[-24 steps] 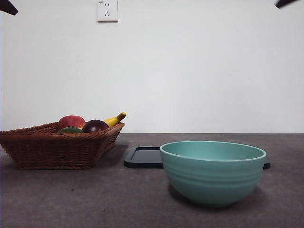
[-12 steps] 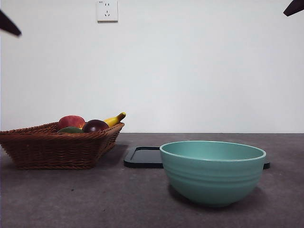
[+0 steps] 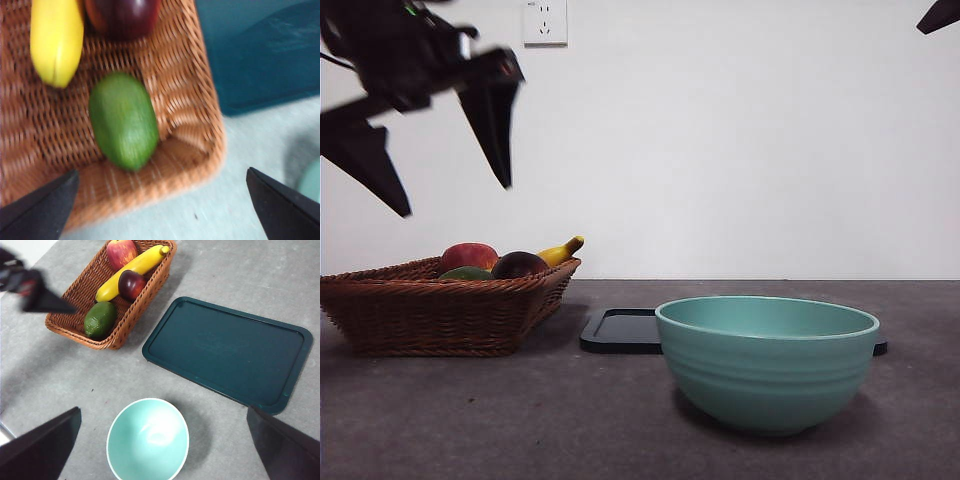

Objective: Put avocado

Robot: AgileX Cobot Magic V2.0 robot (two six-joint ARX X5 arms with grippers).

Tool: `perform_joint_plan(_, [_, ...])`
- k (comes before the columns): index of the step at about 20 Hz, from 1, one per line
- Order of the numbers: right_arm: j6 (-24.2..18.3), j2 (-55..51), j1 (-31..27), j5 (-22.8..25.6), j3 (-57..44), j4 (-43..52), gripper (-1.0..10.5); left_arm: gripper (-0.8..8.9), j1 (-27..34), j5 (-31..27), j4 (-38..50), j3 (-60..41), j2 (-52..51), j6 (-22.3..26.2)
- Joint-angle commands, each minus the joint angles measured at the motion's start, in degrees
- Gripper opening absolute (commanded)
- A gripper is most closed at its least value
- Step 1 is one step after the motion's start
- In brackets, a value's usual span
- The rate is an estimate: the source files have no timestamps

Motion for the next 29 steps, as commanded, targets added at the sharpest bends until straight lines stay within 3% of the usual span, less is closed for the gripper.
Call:
perform_joint_plan(1, [-0.3,0.3,0.4,0.0,1.0,0.2,6.4,6.87,0.5,-0.4,-1.7,4.9,6.3,0.8])
perform_joint_plan(9, [-0.3,0.3,0.4,0.0,1.0,0.2,6.4,6.87,2.9,-1.5,-0.5,8.3,16.9,0.9])
perform_joint_plan(21, [-0.3,0.3,0.4,0.0,1.0,0.3,6.4,6.77,3.1,-1.1,1.6,8.3,21.6,0.8])
perform_joint_plan(22, [-0.3,0.3,0.4,0.0,1.0,0.3,6.4,6.39,3.1,-1.1,1.6,8.3,21.8,0.9])
perform_joint_plan(25, [-0.3,0.3,0.4,0.0,1.0,0.2,6.4,4.06,3.1,-1.1,1.6,8.3,22.0,0.9])
perform_joint_plan(29, [-0.3,0.3,0.4,0.0,1.0,0.2,6.4,2.39,3.1,-1.1,1.6,8.3,22.0,0.9])
